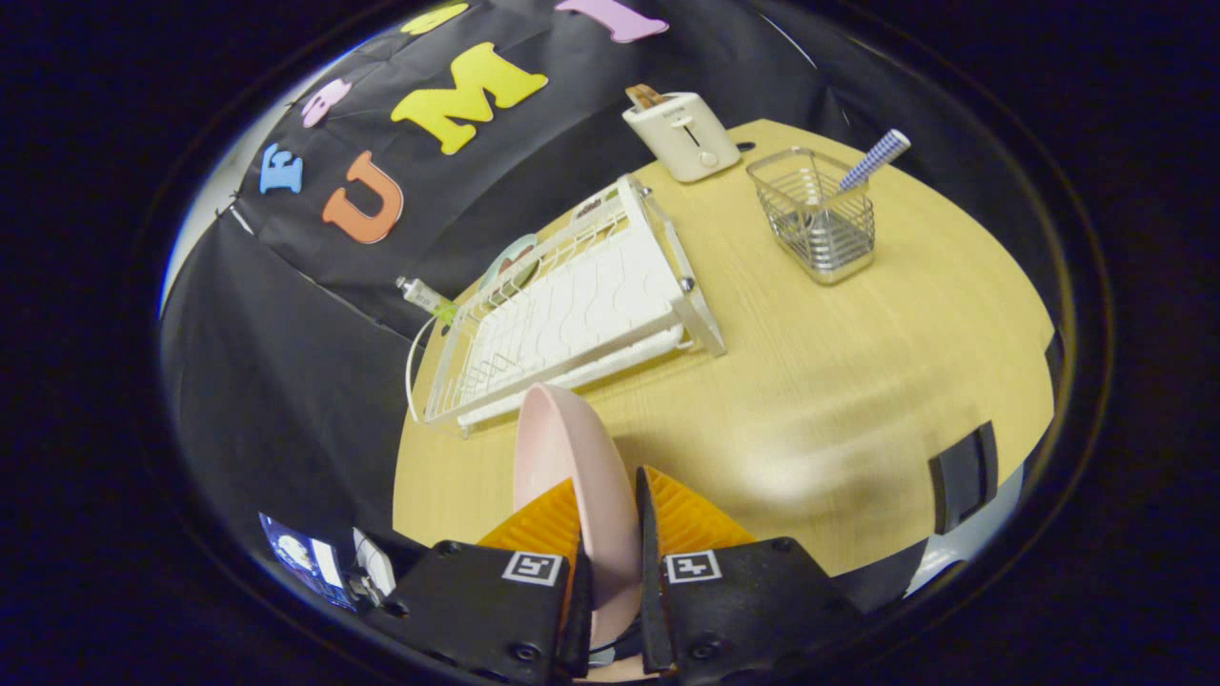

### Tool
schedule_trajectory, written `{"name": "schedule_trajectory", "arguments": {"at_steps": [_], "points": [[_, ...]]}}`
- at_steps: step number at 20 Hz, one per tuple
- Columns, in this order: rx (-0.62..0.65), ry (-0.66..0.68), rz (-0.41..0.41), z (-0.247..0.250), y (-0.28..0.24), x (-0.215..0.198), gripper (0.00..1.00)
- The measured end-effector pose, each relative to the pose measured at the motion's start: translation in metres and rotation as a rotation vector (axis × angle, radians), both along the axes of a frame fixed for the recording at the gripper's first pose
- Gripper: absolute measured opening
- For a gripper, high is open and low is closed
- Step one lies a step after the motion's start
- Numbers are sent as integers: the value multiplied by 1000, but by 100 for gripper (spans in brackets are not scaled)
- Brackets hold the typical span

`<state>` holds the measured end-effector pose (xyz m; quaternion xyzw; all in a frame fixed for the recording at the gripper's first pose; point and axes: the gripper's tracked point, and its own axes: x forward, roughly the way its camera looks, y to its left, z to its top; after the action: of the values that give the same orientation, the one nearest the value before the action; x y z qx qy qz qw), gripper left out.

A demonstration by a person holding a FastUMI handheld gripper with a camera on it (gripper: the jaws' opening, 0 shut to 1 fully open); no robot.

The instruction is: Take the plate from the dish rack, then take the spoon from the basket and place it into the plate.

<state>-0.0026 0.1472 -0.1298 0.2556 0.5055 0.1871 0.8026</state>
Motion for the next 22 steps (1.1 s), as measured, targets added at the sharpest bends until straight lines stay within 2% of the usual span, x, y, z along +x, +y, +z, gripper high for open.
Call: {"name": "schedule_trajectory", "arguments": {"at_steps": [6,10,15,16,20,22], "points": [[70,70,-35,-35,0,13,26],[109,68,-53,-38,-1,25,28],[99,55,-80,-47,-8,42,30],[90,46,-83,-47,-10,44,36],[57,-13,-82,-38,-16,47,47],[5,-84,-71,-29,-22,45,52]]}}
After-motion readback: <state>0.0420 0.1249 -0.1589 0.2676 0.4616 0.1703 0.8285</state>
